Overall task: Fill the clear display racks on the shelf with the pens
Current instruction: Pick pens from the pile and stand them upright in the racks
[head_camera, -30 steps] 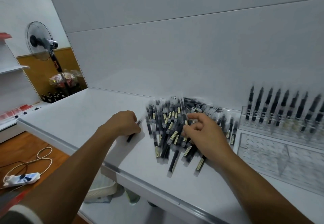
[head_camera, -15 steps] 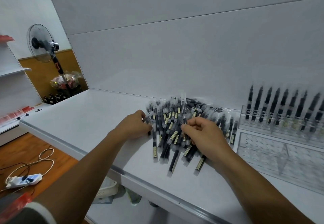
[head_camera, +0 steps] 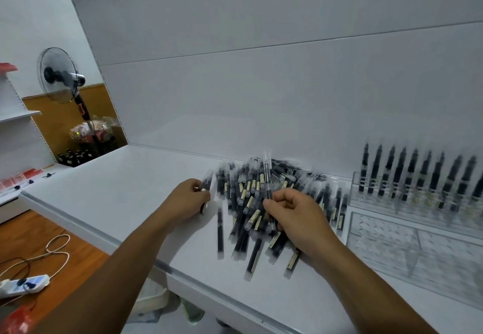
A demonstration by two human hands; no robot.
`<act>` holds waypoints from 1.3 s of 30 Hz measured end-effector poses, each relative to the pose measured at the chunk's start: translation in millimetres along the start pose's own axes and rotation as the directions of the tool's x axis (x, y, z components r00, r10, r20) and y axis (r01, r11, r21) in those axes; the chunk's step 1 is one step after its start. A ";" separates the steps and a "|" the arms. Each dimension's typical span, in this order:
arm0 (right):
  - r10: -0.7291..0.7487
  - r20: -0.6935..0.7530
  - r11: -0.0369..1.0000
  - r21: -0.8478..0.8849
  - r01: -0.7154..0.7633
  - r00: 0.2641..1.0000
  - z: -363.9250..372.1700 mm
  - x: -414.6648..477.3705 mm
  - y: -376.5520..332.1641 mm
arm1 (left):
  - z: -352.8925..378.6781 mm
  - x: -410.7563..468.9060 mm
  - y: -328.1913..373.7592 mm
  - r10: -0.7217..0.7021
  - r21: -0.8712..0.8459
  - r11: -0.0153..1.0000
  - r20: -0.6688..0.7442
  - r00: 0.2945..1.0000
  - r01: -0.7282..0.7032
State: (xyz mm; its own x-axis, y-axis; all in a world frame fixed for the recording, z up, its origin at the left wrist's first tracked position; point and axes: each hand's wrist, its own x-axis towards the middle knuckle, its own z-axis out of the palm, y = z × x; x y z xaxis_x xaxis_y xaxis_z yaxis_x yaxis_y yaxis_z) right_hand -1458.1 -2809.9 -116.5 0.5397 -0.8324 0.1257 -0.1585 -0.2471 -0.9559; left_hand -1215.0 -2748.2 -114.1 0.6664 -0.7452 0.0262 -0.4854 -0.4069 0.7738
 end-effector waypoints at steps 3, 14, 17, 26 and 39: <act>-0.051 0.010 0.998 0.023 0.050 0.999 0.7 -1.9 -4.5 | -1.5 -7.1 10.3 0.059 -0.231 0.971 0.003 0.998 -0.057; -0.211 -0.048 0.976 -0.067 0.207 0.976 -86.7 -19.4 -42.7 | 65.7 -45.0 123.9 0.449 -0.705 0.661 0.093 0.889 -0.259; -0.192 -0.149 0.972 -0.164 0.167 0.970 -140.8 -32.7 -35.6 | 100.3 -54.4 158.5 0.538 -0.753 0.603 0.142 0.831 -0.263; -0.150 -0.528 0.959 -0.282 -0.006 0.836 -277.1 -68.9 0.2 | 199.5 -101.0 244.8 0.703 -0.771 0.561 0.252 0.665 -0.301; -0.115 -0.561 0.924 -0.364 -0.119 0.820 -331.2 -51.8 16.4 | 241.2 -109.0 241.3 0.686 -0.745 0.600 0.291 0.667 -0.292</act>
State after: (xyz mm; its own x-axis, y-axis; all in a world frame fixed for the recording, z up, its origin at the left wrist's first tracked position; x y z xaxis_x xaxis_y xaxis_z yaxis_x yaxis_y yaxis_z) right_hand -1762.5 -2935.1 -50.9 -0.0029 -0.9321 0.3621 -0.5114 -0.3098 -0.8016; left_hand -1541.3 -2892.6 -82.9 -0.0526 -0.9299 0.3640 -0.0643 0.3669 0.9280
